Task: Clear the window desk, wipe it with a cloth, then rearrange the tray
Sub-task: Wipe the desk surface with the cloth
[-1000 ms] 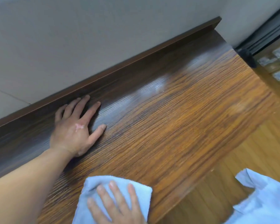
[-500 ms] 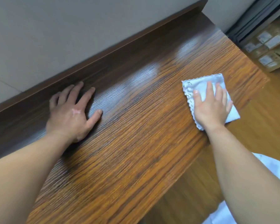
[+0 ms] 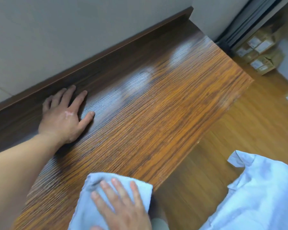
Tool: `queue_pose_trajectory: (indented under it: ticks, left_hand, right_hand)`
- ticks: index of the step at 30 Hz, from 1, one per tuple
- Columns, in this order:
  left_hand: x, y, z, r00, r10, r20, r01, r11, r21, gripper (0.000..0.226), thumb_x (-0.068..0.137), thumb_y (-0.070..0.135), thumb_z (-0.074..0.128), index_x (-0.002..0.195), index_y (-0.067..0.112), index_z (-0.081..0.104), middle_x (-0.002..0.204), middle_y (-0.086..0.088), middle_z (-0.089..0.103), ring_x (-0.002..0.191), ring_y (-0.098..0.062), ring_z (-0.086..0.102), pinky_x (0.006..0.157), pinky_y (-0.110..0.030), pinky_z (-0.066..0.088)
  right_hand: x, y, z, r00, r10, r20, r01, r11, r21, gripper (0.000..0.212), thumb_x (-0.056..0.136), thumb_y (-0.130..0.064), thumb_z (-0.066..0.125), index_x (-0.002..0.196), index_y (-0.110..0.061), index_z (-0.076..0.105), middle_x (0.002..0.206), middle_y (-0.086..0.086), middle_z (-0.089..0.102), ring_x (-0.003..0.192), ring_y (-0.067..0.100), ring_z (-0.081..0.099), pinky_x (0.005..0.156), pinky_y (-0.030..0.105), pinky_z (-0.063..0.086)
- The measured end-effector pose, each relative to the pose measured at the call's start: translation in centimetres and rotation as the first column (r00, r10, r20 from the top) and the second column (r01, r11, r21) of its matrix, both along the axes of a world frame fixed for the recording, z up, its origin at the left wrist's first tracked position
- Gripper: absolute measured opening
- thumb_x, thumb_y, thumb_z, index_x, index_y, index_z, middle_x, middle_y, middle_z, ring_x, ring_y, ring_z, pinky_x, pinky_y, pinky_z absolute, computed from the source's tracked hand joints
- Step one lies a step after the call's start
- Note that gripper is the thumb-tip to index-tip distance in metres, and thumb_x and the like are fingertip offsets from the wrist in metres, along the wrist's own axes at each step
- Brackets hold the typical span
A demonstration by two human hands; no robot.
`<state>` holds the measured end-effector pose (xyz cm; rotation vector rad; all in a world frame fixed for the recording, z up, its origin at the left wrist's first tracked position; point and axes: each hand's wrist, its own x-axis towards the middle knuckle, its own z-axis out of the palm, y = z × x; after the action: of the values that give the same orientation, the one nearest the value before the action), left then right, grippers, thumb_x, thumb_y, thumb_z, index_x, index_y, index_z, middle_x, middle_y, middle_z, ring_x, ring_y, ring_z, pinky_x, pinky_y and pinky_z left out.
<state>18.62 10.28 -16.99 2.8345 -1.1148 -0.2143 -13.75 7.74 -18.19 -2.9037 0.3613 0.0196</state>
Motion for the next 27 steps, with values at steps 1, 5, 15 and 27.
queue_pose_trajectory:
  ticks: [1, 5, 15, 27]
  left_hand:
    - [0.0, -0.1, 0.1, 1.000, 0.000, -0.007, 0.000, 1.000, 0.005, 0.080, 0.089, 0.077, 0.023, 0.156, 0.034, 0.033, 0.166, -0.007, 0.028, 0.150, -0.032, 0.023, 0.118, -0.055, 0.021]
    - [-0.1, -0.7, 1.0, 1.000, 0.026, -0.018, -0.025, 0.999, 0.035, 0.082, 0.086, 0.077, 0.029, 0.154, 0.031, 0.036, 0.163, -0.011, 0.034, 0.146, -0.036, 0.028, 0.114, -0.059, 0.024]
    - [-0.7, -7.8, 1.4, 0.988, 0.148, -0.049, -0.150, 0.988, -0.032, 0.080, 0.086, 0.070, 0.036, 0.153, 0.027, 0.038, 0.162, -0.010, 0.034, 0.144, -0.038, 0.031, 0.114, -0.063, 0.026]
    - [-0.7, -6.7, 0.4, 0.992, 0.105, -0.063, -0.104, 0.994, 0.018, 0.087, 0.087, 0.075, 0.036, 0.157, 0.023, 0.038, 0.166, -0.006, 0.032, 0.149, -0.034, 0.032, 0.116, -0.056, 0.029]
  right_hand:
    - [-0.1, -3.3, -0.5, 0.998, 0.021, 0.056, -0.022, 0.999, 0.023, 0.064, 0.095, -0.067, 0.049, 0.151, -0.038, 0.045, 0.161, -0.007, 0.038, 0.151, 0.020, 0.032, 0.115, 0.055, 0.032]
    - [0.6, -20.3, 0.7, 0.979, -0.202, 0.024, 0.203, 0.977, -0.061, 0.070, 0.100, -0.067, 0.032, 0.158, -0.029, 0.034, 0.167, -0.002, 0.026, 0.155, 0.023, 0.022, 0.122, 0.056, 0.019]
    - [4.9, -38.9, 1.0, 0.645, -0.762, -0.060, 0.763, 0.646, -0.001, 0.079, 0.093, -0.068, 0.020, 0.161, -0.028, 0.021, 0.169, 0.003, 0.016, 0.156, 0.023, 0.006, 0.121, 0.063, 0.007]
    - [4.6, -16.6, -1.7, 0.909, 0.415, 0.027, -0.408, 0.902, -0.140, 0.049, 0.102, -0.050, 0.046, 0.147, -0.036, 0.036, 0.155, -0.009, 0.040, 0.145, 0.015, 0.039, 0.118, 0.055, 0.030]
